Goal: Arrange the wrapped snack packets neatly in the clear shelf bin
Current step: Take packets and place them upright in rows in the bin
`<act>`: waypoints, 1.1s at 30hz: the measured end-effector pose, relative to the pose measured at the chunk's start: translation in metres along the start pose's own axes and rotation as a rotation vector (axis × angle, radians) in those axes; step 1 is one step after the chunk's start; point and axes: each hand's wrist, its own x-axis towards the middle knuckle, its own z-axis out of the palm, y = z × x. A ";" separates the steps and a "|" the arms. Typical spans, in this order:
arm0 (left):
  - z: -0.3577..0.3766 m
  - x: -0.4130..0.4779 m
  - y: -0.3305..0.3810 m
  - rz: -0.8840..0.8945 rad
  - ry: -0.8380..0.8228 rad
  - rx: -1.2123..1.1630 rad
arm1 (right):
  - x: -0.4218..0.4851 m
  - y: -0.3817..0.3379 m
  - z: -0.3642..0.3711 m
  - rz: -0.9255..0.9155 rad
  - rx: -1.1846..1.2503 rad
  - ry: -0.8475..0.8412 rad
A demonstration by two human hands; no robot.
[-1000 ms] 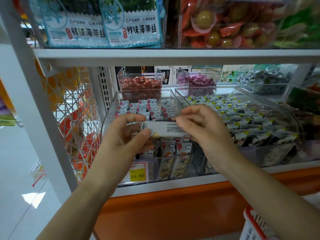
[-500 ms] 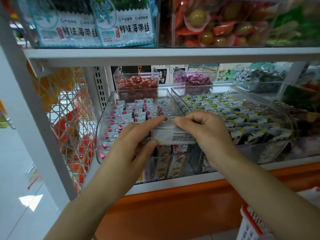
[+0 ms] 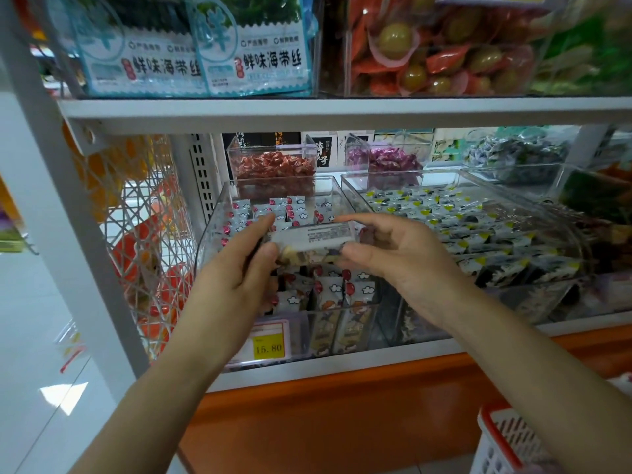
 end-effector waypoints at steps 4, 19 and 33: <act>-0.016 0.016 -0.005 0.115 0.109 0.601 | 0.021 -0.004 0.004 -0.025 -0.009 0.141; -0.015 0.059 -0.022 0.090 -0.159 0.965 | 0.170 0.018 0.040 -0.116 -0.531 0.334; 0.042 0.171 -0.071 -0.121 -0.417 0.983 | 0.189 0.039 0.023 -0.131 -0.506 0.459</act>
